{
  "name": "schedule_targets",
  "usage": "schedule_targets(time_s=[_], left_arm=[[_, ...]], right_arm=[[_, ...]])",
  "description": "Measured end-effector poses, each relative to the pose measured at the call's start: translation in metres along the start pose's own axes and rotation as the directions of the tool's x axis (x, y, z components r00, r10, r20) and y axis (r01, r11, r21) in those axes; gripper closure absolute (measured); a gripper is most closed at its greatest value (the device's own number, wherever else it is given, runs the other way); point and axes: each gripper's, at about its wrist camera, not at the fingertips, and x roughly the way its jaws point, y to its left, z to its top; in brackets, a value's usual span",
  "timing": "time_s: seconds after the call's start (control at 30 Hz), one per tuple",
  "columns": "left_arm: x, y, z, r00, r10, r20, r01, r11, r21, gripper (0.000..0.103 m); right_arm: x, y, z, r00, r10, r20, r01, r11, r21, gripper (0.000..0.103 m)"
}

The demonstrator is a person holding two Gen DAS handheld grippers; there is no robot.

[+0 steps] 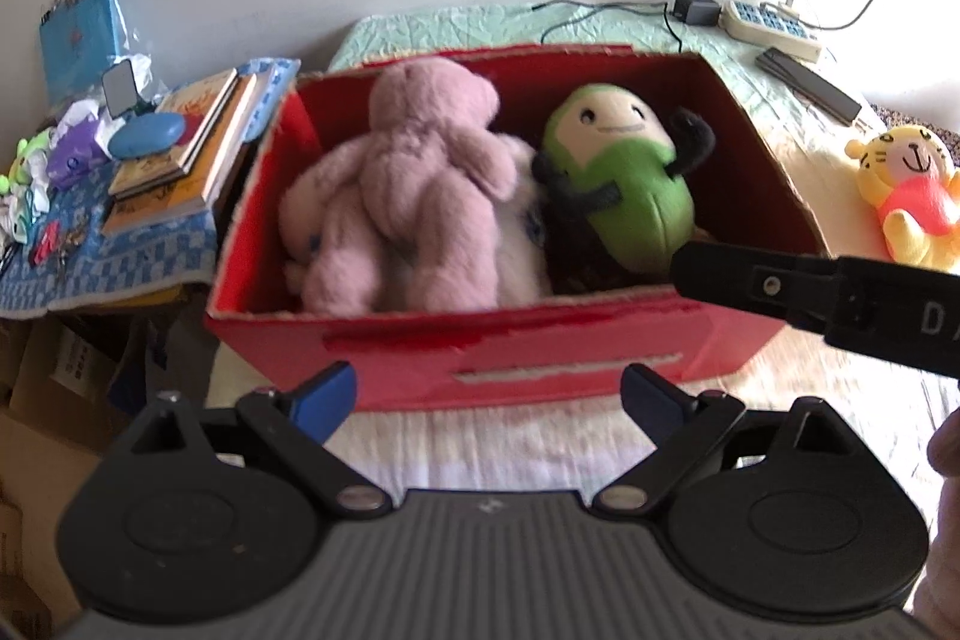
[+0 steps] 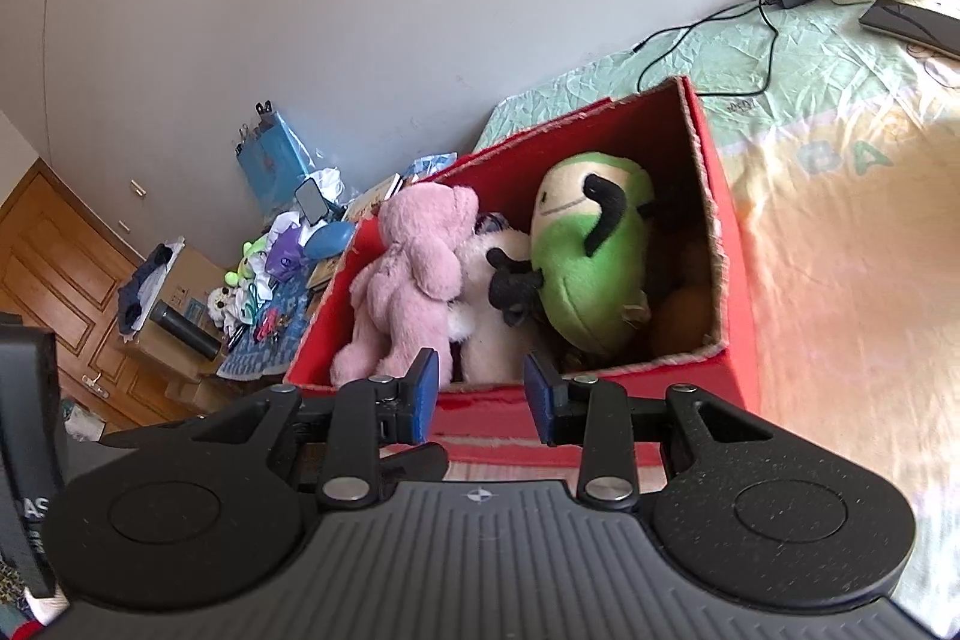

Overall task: Organize objects
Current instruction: 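Withdraw the right gripper from the box toward the yellow tiger plush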

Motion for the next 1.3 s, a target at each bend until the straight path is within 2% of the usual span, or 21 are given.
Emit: schedule_targets(time_s=[0.4,0.87,1.3], left_arm=[[0.012,-0.056,-0.017,0.997,-0.003,-0.081,0.006,0.999,0.037,0.007],[0.032,-0.130,-0.019,0.990,-0.029,-0.140,0.043,0.995,0.095,0.007],[0.048,-0.203,-0.015,0.982,-0.074,-0.174,0.107,0.977,0.185,0.007]], right_arm=[[-0.020,-0.038,-0.012,0.996,-0.011,-0.085,0.015,0.998,0.054,0.067],[-0.046,-0.101,-0.013,0.987,-0.062,-0.151,0.081,0.989,0.125,0.067],[-0.078,-0.155,-0.010,0.979,-0.122,-0.165,0.153,0.970,0.189,0.067]])
